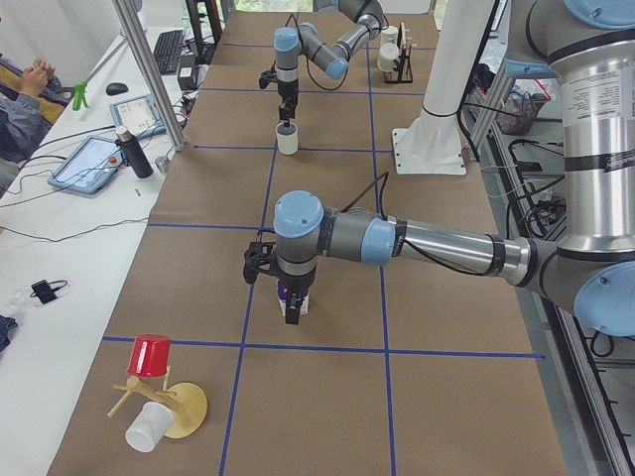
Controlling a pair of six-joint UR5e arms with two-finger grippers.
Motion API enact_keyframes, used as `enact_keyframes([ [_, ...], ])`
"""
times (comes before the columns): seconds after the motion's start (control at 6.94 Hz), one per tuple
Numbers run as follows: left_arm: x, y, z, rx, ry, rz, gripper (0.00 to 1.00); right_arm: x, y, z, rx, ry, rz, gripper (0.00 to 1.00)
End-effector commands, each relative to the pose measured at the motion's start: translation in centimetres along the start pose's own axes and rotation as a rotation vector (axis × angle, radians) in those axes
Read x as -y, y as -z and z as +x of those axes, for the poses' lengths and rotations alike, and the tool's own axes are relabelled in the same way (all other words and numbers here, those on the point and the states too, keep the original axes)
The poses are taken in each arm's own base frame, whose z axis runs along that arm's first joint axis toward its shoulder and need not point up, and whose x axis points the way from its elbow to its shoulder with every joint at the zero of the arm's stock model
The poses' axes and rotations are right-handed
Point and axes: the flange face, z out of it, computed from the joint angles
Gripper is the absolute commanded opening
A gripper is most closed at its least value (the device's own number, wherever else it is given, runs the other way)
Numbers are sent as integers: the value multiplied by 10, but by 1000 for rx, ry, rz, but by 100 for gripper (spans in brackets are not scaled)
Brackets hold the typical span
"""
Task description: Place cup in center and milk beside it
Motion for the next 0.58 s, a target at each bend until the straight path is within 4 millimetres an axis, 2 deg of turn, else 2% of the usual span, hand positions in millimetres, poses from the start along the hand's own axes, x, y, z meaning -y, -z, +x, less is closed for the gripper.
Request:
enact_keyframes([
  [0.0,30,-9,72,-60,117,24,97,6,43,73,14,-19,-11,100],
  [0.14,34,-16,88,-65,142,9,98,4,59,131,22,9,6,100],
  [0.29,34,-20,88,-63,149,0,98,12,67,171,16,18,6,100],
  [0.43,35,-33,85,-52,156,-23,98,9,70,193,10,25,10,100],
])
